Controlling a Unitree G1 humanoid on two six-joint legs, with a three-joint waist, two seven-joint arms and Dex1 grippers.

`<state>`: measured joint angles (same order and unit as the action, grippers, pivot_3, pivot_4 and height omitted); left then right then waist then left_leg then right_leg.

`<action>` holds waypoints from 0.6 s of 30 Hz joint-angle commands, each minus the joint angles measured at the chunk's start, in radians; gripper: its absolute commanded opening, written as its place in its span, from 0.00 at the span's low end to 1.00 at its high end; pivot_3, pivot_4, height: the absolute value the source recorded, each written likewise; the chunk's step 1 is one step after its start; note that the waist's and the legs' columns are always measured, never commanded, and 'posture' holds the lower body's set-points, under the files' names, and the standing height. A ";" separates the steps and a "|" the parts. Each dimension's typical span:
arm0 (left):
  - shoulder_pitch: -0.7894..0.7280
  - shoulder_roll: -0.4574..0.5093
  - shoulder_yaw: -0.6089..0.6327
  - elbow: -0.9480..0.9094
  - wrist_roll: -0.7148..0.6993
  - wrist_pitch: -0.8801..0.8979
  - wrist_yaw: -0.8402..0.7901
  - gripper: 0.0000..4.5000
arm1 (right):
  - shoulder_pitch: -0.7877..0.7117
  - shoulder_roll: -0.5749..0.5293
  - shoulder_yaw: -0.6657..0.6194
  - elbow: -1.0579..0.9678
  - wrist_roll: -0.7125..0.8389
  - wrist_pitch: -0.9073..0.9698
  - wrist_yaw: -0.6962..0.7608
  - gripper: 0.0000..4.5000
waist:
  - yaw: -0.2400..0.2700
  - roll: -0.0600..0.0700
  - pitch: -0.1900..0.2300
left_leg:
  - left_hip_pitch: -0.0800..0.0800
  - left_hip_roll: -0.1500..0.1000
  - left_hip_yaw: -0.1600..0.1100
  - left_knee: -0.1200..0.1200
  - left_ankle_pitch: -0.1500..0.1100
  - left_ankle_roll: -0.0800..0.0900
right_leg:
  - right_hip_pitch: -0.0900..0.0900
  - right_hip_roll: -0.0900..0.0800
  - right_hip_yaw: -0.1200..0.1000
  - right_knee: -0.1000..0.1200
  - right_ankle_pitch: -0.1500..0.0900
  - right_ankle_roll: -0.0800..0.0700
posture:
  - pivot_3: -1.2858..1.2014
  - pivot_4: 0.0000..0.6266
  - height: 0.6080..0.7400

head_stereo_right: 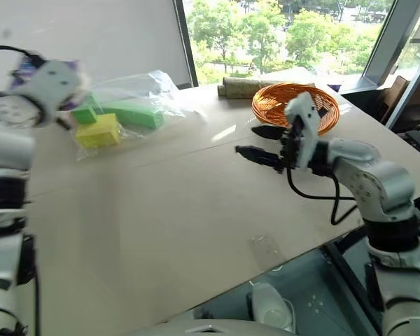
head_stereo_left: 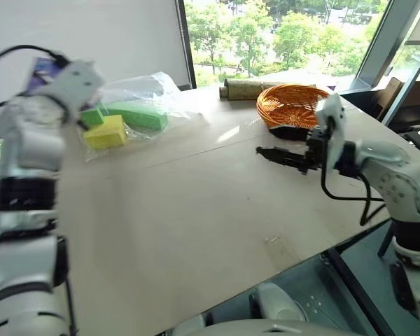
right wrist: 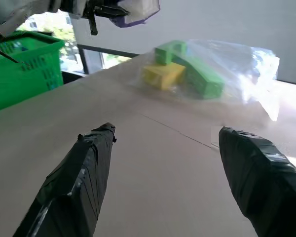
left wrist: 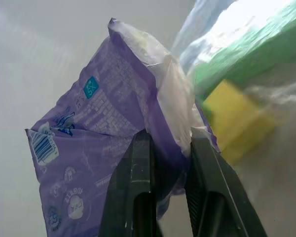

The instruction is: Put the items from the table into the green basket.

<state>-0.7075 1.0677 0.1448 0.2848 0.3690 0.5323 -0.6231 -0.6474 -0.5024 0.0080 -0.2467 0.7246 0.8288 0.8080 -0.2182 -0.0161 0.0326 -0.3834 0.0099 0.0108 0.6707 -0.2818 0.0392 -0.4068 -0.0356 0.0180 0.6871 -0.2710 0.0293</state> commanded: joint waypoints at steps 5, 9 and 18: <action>0.271 0.249 0.307 0.159 -0.041 -0.138 0.079 0.05 | -0.125 0.069 -0.008 0.066 0.110 0.026 0.095 0.81 | 0.132 -0.003 -0.002 | -0.001 -0.001 0.001 -0.001 0.000 0.000 | -0.002 -0.004 -0.002 -0.001 0.000 0.000 | 0.53 0.00 1.00; 0.359 0.271 0.376 0.269 -0.090 -0.234 0.111 0.05 | -0.143 0.096 -0.011 0.068 0.165 0.053 0.134 0.81 | 0.211 -0.007 -0.005 | -0.002 -0.002 0.000 0.000 0.000 -0.001 | -0.002 -0.006 -0.005 -0.004 0.000 -0.001 | 0.54 0.00 1.00; 0.450 0.250 0.365 0.396 -0.169 -0.326 0.125 0.05 | -0.114 0.119 0.000 0.040 0.137 -0.028 0.148 0.81 | 0.230 -0.017 -0.013 | -0.009 -0.003 -0.001 -0.001 -0.002 -0.005 | -0.006 -0.011 -0.009 -0.007 0.001 -0.003 | 0.53 0.00 1.00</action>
<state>-0.2533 1.3030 0.5028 0.6848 0.2194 0.2363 -0.5144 -0.7599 -0.3837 0.0227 -0.1778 0.8684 0.8414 0.9421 0.0118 -0.0335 0.0198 -0.3938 0.0064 0.0097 0.6693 -0.2836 0.0349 -0.4136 -0.0462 0.0092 0.6797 -0.2699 0.0266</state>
